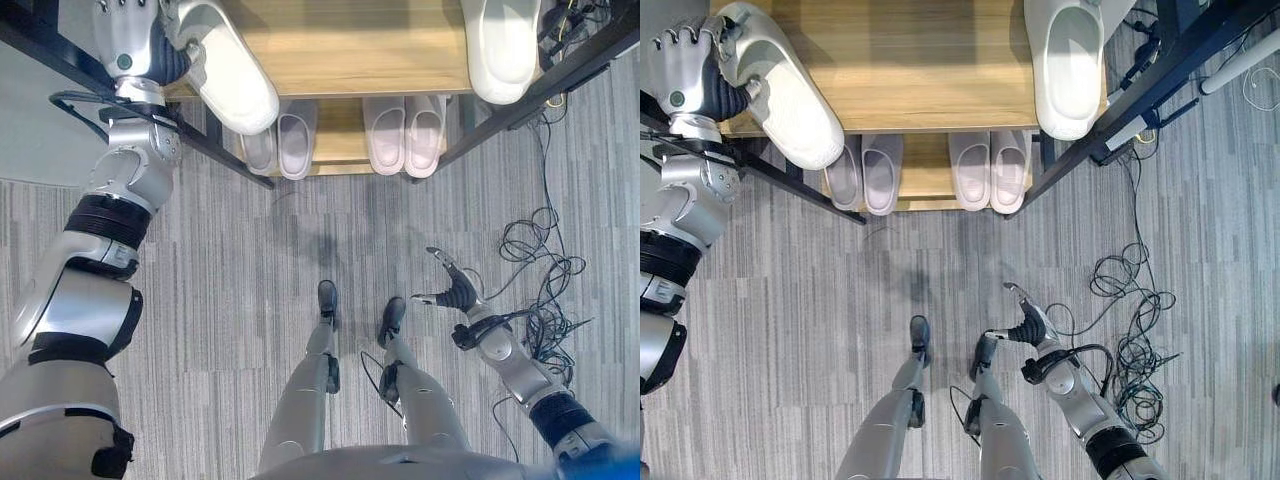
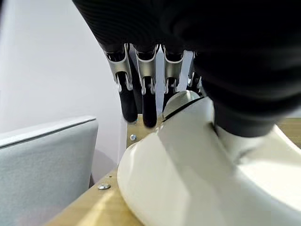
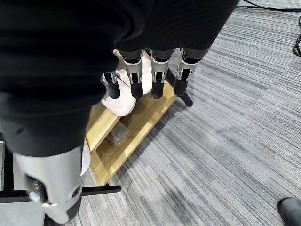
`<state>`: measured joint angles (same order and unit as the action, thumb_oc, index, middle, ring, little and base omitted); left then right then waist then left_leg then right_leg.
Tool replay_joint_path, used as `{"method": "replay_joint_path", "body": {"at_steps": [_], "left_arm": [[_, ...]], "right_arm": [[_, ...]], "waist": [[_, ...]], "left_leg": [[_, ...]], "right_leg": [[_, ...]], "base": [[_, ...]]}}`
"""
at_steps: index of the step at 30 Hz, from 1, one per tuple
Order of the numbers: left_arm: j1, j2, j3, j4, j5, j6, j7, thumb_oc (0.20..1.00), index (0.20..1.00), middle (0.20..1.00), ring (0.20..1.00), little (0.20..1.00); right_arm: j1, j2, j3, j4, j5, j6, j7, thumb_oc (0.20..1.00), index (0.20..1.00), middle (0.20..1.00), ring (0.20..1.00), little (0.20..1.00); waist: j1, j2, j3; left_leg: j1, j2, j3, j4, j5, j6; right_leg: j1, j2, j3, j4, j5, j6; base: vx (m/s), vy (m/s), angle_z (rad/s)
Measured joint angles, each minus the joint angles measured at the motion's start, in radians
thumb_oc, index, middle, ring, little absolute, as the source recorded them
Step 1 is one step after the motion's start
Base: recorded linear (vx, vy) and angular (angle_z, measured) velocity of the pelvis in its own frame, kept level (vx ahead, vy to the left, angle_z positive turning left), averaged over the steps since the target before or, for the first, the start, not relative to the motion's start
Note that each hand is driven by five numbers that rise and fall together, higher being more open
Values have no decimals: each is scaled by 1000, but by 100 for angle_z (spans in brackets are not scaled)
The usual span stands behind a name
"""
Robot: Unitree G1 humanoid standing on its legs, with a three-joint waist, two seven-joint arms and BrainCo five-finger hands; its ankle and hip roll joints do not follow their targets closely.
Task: Arrange the slippers neatly on the shoe rack.
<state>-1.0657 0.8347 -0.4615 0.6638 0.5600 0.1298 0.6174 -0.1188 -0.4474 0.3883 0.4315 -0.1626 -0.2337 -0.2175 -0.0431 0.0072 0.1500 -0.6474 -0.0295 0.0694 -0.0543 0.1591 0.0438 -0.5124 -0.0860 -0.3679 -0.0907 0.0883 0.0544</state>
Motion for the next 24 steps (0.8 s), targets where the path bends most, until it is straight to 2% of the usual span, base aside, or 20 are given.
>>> {"method": "replay_joint_path", "body": {"at_steps": [4,7,10,14,15,16,17,18,19,20,21,22,24], "left_arm": [[29,-22,39,-66,-19,1,-8,200,200,200,200,200],[65,-57,44,-163,-40,-28,-25,200,200,200,200,200],[167,-131,52,-234,-41,-50,-34,200,200,200,200,200],[242,-157,36,-388,-41,-98,-50,200,200,200,200,200],[297,-160,12,-467,-41,-108,-59,200,200,200,200,200],[337,-159,2,-519,-39,-136,-61,200,200,200,200,200],[377,-163,-4,-538,-39,-152,-62,200,200,200,200,200],[447,-155,1,-576,-38,-154,-63,200,200,200,200,200],[509,-157,-3,-601,-37,-157,-67,200,200,200,200,200],[549,-154,-1,-608,-35,-168,-68,200,200,200,200,200],[558,-156,4,-608,-35,-169,-69,200,200,200,200,200],[595,-190,41,-604,-29,-167,-71,200,200,200,200,200],[612,-207,42,-602,-23,-174,-73,200,200,200,200,200]], "right_arm": [[-1,0,3,-7,0,0,1,1000,1000,1000,1000,1000],[-1,7,2,-11,0,2,2,1000,1000,1000,1000,1000],[-1,14,-2,1,2,10,9,1000,1000,1000,1000,1000],[6,18,-9,39,21,19,12,1000,1000,1000,1000,1000],[23,18,-15,39,31,25,15,1000,1000,1000,1000,1000],[49,19,-25,39,35,26,16,1000,1000,1000,1000,1000],[85,23,-26,39,40,27,15,1000,1000,1000,1000,1000],[113,32,-28,27,41,31,20,1000,1000,1000,1000,1000],[132,36,-31,17,41,30,21,1000,1000,1000,1000,1000],[147,37,-37,20,41,31,24,1000,1000,1000,1000,1000],[172,36,-59,21,41,33,32,1000,1000,1000,1000,1000],[186,42,-82,18,40,34,43,1000,1000,1000,1000,1000],[207,35,-96,18,40,39,46,1000,1000,1000,1000,1000]], "waist": [[1,-5,-3],[-2,-6,-4],[-7,-7,-3],[-21,-12,-7],[-25,-20,-10],[-26,-36,-27],[-34,-44,-81],[-50,-55,-97],[-50,-54,-129],[-44,-51,-133],[-47,-26,-150],[-54,-10,-149],[-65,-1,-154]], "left_leg": [[0,-1,0,0,0,0],[9,-2,0,3,1,2],[74,-2,2,-5,1,2],[152,-2,3,-19,-3,-3],[226,-3,18,-37,-7,-8],[285,-4,30,-37,-30,-20],[302,-5,32,-37,-43,-27],[357,-7,41,-27,-46,-24],[384,-9,52,-15,-64,-16],[430,-10,71,-17,-68,-12],[460,-10,84,-34,-79,-17],[495,-6,96,-38,-86,-18],[525,-6,98,-38,-104,-11]], "right_leg": [[1,-1,-1,0,0,0],[10,-3,-1,0,1,1],[71,-3,-2,0,1,2],[143,-3,-2,0,-12,11],[202,-6,12,0,-14,14],[255,-9,27,0,-25,19],[270,-9,30,0,-35,21],[319,-12,36,2,-41,20],[350,-15,48,0,-48,19],[387,-19,62,0,-49,20],[401,-20,68,7,-55,22],[400,-26,88,67,-75,44],[371,-40,95,148,-126,62]], "base": [[0,0,0],[12,-7,0],[48,-25,-2],[87,-7,-3],[97,6,-25],[102,41,-29],[87,85,-28],[80,88,-21],[72,58,-39],[98,10,-35],[88,-19,-46],[82,-40,-42],[129,-142,-38]]}}
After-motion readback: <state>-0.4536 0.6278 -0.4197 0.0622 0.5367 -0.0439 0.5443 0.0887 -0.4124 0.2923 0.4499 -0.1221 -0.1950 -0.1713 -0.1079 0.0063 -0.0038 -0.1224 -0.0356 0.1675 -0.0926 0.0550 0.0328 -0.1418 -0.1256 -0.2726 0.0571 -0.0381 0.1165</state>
